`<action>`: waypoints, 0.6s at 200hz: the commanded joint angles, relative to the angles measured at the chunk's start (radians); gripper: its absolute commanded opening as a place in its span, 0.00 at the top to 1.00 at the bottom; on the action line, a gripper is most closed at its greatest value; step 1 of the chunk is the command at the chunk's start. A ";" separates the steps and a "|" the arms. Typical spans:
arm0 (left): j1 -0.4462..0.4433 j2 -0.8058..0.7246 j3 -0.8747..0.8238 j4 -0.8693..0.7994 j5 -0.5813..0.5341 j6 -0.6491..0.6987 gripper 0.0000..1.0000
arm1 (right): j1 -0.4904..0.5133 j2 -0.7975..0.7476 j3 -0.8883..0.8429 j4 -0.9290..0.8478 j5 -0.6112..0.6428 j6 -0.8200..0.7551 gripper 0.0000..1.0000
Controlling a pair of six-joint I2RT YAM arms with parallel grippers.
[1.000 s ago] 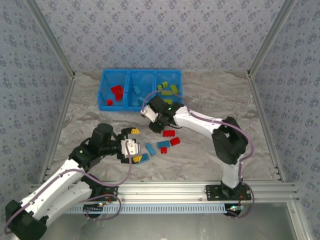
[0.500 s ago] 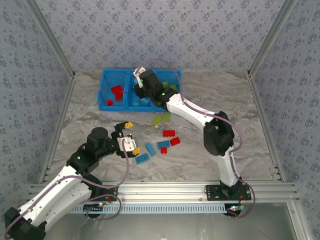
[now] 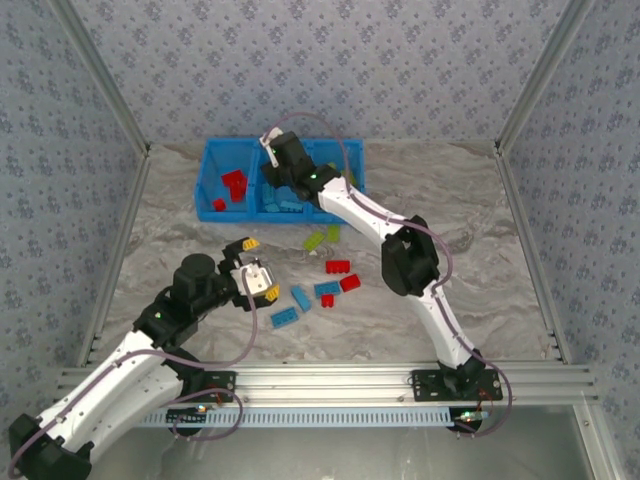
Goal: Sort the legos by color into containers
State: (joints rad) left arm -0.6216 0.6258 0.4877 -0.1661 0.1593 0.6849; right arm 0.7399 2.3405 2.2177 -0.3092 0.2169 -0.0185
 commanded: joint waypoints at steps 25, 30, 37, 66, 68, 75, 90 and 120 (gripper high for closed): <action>0.010 0.040 0.093 0.056 -0.118 -0.277 0.01 | -0.013 -0.358 -0.152 -0.222 0.007 0.075 0.47; 0.012 0.056 0.110 0.044 -0.131 -0.308 0.01 | -0.016 -0.408 -0.198 -0.232 -0.014 0.086 0.47; 0.016 0.083 0.146 0.014 -0.148 -0.352 0.01 | -0.021 -0.480 -0.270 -0.242 -0.049 0.095 0.45; 0.018 0.250 0.388 -0.202 -0.156 -0.565 0.03 | -0.030 -0.797 -0.560 -0.287 -0.210 0.125 0.31; 0.018 0.262 0.406 -0.212 -0.156 -0.584 0.04 | -0.030 -0.814 -0.580 -0.307 -0.216 0.129 0.31; 0.018 0.303 0.455 -0.243 -0.157 -0.644 0.07 | -0.029 -0.879 -0.632 -0.337 -0.234 0.145 0.29; 0.014 0.391 0.535 -0.291 -0.152 -0.769 0.12 | -0.026 -1.006 -0.734 -0.400 -0.255 0.183 0.25; -0.034 0.579 0.595 -0.308 -0.154 -0.875 0.14 | -0.029 -1.190 -0.887 -0.514 -0.288 0.274 0.14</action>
State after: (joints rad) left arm -0.6178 1.0798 1.0485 -0.3756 0.0105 -0.0223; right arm 0.7113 1.2209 1.4384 -0.6613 -0.0017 0.1604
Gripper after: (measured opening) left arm 0.863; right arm 0.826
